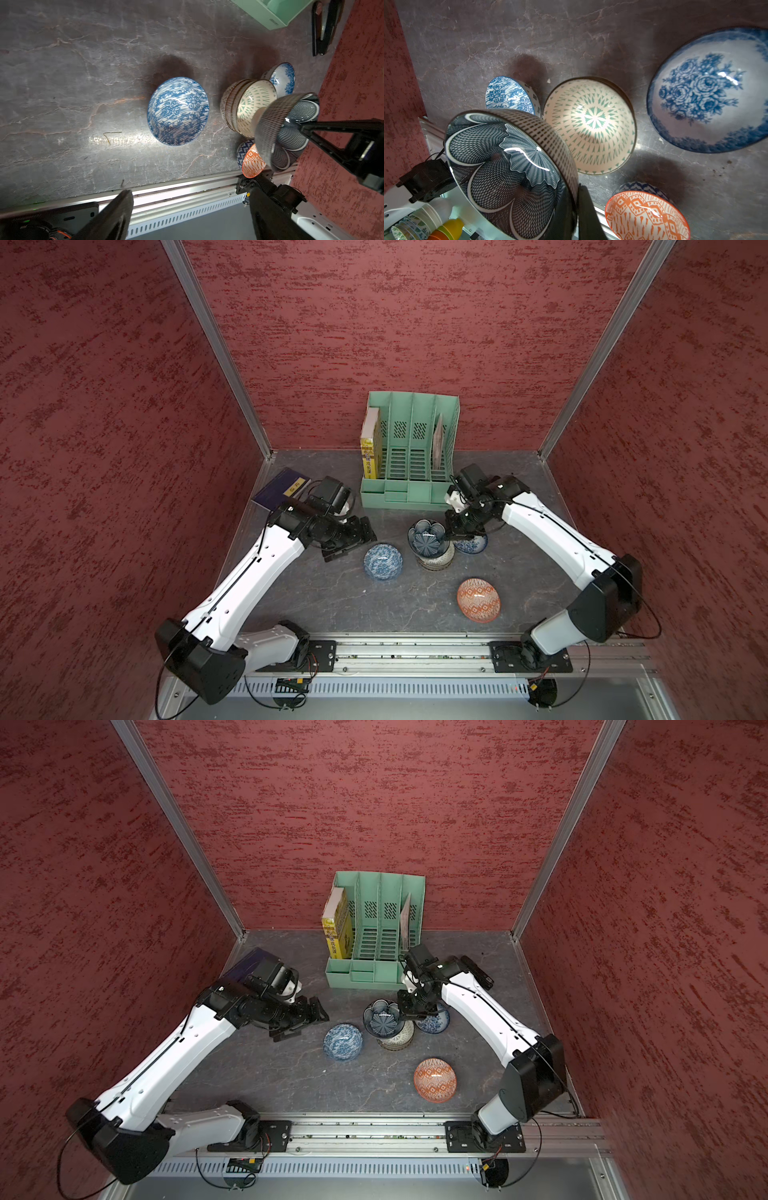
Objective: Stack the bowls
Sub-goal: Place the bowl on the bowl.
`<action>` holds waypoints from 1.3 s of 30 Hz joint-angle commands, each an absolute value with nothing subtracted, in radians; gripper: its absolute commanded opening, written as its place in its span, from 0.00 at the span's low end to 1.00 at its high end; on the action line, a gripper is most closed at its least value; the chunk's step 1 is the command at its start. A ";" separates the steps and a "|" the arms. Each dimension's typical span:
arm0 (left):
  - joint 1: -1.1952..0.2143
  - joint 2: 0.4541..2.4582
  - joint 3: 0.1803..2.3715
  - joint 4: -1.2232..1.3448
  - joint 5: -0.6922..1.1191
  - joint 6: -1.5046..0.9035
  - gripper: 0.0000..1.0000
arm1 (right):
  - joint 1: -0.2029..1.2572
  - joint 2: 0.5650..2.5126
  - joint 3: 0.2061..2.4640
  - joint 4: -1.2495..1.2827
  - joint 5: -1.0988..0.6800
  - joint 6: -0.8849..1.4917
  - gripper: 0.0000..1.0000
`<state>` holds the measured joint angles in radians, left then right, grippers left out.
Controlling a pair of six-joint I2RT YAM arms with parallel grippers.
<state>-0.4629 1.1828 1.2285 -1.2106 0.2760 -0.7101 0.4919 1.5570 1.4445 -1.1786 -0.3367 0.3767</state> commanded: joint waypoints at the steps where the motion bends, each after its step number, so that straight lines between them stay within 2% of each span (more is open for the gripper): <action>1: -0.432 1.143 1.170 -1.162 0.316 -0.705 0.90 | 0.466 1.558 1.449 -1.157 -0.365 0.357 0.00; 17: -0.373 1.114 1.051 -1.141 0.358 -0.653 0.88 | 0.440 1.571 1.354 -1.078 -0.334 0.370 0.00; 39: -0.341 1.094 1.000 -1.124 0.385 -0.635 0.87 | 0.419 1.566 1.254 -0.961 -0.337 0.369 0.00</action>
